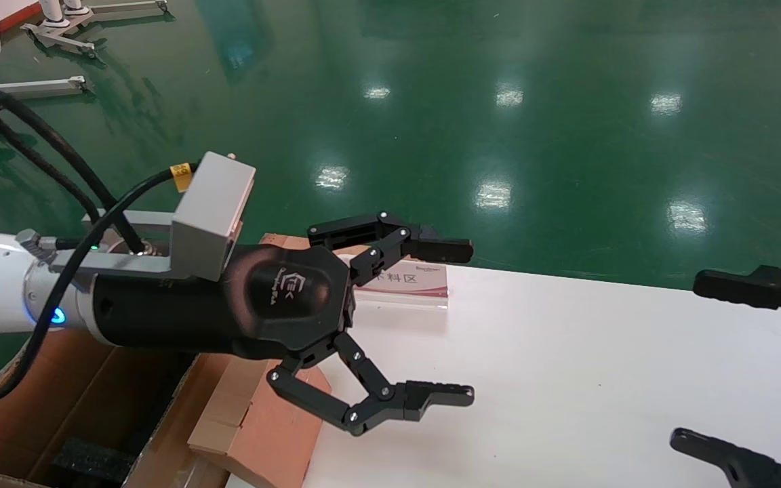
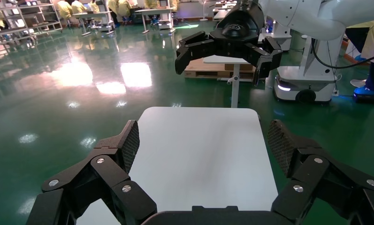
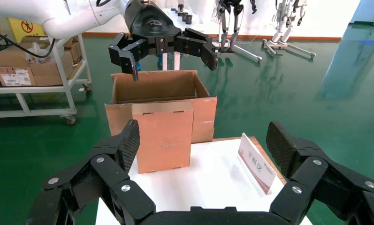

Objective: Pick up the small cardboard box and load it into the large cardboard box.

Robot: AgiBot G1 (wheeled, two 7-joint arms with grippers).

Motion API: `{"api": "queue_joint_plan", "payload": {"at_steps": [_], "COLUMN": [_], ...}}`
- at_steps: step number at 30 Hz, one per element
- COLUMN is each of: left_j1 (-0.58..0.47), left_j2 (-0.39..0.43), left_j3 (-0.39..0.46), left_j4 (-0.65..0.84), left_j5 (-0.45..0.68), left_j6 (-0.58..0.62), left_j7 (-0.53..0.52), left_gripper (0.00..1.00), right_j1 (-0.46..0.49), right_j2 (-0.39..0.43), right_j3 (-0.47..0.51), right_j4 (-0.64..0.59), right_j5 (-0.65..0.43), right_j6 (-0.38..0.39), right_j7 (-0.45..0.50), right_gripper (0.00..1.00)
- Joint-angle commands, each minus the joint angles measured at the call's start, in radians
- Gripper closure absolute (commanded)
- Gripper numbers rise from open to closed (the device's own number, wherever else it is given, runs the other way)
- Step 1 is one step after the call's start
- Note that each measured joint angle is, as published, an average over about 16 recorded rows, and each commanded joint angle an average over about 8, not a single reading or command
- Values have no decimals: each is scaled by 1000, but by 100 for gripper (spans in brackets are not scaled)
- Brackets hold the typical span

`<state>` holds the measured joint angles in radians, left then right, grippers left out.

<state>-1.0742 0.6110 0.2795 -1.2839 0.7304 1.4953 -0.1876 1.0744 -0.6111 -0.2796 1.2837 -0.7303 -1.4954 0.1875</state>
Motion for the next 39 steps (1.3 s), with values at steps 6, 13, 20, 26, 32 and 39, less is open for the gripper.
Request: {"api": "queue_joint_plan", "payload": {"at_steps": [6, 13, 20, 26, 32, 39], "left_j1": [0, 1, 7, -44, -180, -371], "left_j2": [0, -1, -17, -68, -83, -58], "left_j3": [0, 1, 9, 52, 134, 236], "left_j4": [0, 3, 11, -30, -61, -69], "left_j5": [0, 3, 22, 135, 321, 557], "left_j6": [0, -4, -23, -44, -29, 17], "left_j7": [0, -3, -33, -131, -302, -548], "left_gripper": [0, 0, 0, 0, 0, 0], "right_j1": [0, 0, 0, 1, 1, 1], "right_j2": [0, 0, 0, 0, 0, 0], "right_j3": [0, 0, 0, -1, -1, -2], "right_j4": [0, 0, -1, -1, -1, -1], "right_j5": [0, 0, 0, 0, 1, 1], "right_j6": [0, 0, 0, 0, 0, 0], "right_j7": [0, 0, 0, -1, -1, -1], "right_gripper": [0, 0, 0, 0, 0, 0]}}
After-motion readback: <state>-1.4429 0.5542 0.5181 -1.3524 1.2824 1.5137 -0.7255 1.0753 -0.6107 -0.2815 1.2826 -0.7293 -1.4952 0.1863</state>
